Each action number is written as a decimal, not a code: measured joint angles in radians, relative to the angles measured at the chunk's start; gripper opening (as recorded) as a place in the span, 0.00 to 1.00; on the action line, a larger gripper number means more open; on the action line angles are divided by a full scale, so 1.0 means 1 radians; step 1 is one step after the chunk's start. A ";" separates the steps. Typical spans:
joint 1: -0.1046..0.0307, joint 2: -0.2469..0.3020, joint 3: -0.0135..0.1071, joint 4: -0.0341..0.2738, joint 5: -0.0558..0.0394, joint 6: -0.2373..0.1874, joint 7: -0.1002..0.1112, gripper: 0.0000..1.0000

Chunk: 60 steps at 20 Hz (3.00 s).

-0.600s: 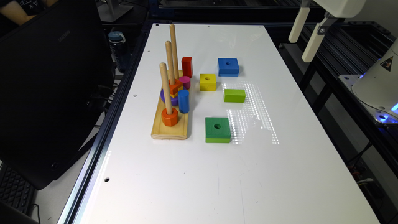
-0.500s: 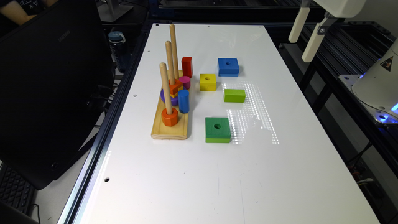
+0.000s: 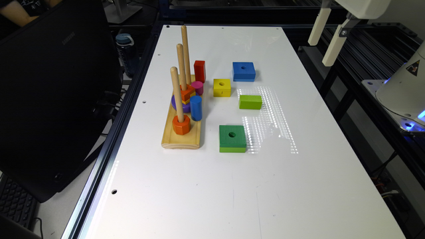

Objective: Pick up green block.

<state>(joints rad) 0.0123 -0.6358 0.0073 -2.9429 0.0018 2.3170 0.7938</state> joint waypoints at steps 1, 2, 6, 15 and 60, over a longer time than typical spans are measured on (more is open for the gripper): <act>0.000 0.000 0.000 0.000 0.0000 0.000 0.000 1.00; 0.000 0.000 0.000 0.000 0.0000 0.000 0.000 1.00; 0.000 0.000 0.000 0.000 0.0000 0.000 0.000 1.00; 0.000 0.000 0.000 0.000 0.0000 0.000 0.000 1.00; -0.007 0.362 0.094 0.300 0.0340 0.081 0.058 1.00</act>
<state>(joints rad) 0.0057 -0.2740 0.1010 -2.6429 0.0358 2.3981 0.8523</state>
